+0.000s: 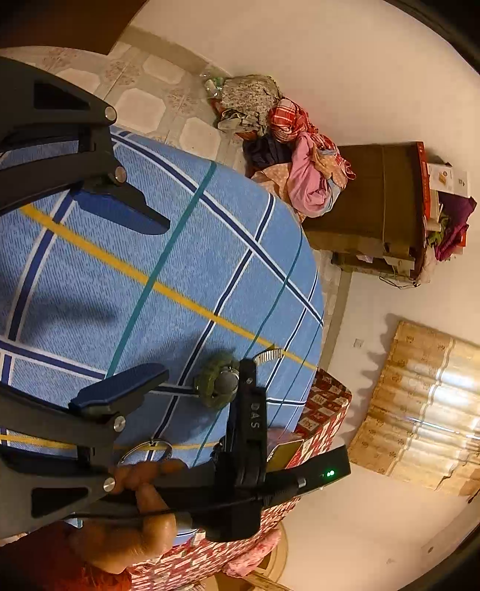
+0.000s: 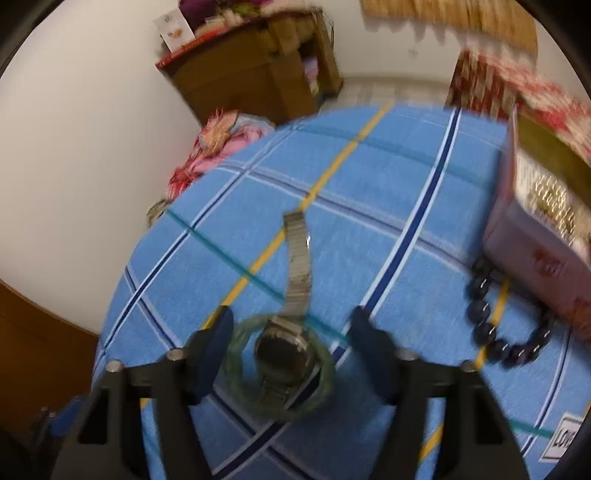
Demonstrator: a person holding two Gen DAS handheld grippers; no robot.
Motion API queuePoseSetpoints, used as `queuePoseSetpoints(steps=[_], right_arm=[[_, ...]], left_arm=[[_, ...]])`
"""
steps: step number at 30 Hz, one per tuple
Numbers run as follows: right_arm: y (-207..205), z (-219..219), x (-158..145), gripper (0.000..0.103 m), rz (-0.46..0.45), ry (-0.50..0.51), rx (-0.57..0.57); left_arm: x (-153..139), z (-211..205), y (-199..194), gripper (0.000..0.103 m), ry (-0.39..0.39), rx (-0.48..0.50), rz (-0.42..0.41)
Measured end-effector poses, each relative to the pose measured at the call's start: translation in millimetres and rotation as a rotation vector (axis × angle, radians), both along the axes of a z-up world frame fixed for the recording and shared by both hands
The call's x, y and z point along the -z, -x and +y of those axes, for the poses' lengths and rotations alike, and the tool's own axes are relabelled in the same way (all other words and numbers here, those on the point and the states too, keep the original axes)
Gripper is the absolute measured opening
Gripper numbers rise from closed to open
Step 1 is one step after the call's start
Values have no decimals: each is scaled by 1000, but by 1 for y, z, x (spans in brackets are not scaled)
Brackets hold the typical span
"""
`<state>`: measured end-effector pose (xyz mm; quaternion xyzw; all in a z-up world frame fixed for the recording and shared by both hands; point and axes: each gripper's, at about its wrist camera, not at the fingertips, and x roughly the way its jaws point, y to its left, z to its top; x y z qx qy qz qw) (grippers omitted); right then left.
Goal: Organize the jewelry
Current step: 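Move the right tool to the green-band watch and grasp it, then lift the watch with the right tool toward the pink tin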
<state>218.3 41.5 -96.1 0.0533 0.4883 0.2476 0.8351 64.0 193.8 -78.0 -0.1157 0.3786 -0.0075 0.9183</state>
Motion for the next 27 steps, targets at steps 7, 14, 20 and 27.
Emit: queuePoseSetpoints(steps=[7,14,20,27], right_arm=[[10,-34,-36,7,-39,-200,48],[23,-37,-72,13,-115,-235,36],[32,-18,-18,43,53,-189,-33],[20,2,3,42,38,-22,5]], left_arm=[[0,3,-1,72,18,-3,-6],[-2,-4,0,72,19,19,-10],[-4,-5,3,72,9,16,-17],[-2,3,1,72,25,3,-13]])
